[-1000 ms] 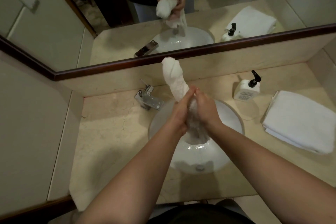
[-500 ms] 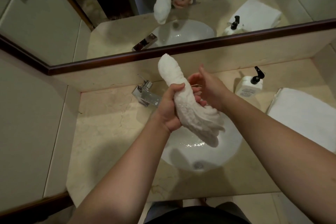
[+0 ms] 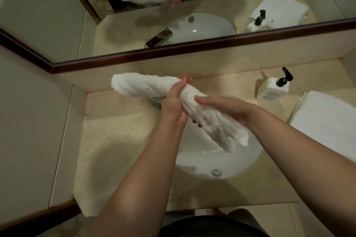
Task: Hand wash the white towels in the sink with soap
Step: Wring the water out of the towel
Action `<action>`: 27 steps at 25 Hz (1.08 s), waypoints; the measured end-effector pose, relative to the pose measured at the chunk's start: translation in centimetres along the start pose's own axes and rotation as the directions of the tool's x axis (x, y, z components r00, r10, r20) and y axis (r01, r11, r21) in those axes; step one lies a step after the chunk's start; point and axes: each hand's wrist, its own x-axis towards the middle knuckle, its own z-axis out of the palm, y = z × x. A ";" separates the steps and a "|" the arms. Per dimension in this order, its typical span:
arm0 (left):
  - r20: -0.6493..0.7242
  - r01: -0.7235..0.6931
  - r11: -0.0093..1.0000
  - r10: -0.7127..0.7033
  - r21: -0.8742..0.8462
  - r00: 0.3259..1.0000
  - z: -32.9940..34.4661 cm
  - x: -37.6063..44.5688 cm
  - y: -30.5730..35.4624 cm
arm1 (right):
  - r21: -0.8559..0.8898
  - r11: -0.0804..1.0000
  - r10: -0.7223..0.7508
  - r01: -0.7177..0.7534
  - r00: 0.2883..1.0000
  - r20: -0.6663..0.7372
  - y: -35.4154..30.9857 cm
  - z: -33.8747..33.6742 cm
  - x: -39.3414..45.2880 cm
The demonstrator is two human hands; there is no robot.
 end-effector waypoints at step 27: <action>0.014 0.042 0.958 -0.048 0.283 0.999 -0.8 -1.3 -1.6 | -0.142 0.989 -0.087 0.030 0.905 -0.416 3.2 0.9 0.9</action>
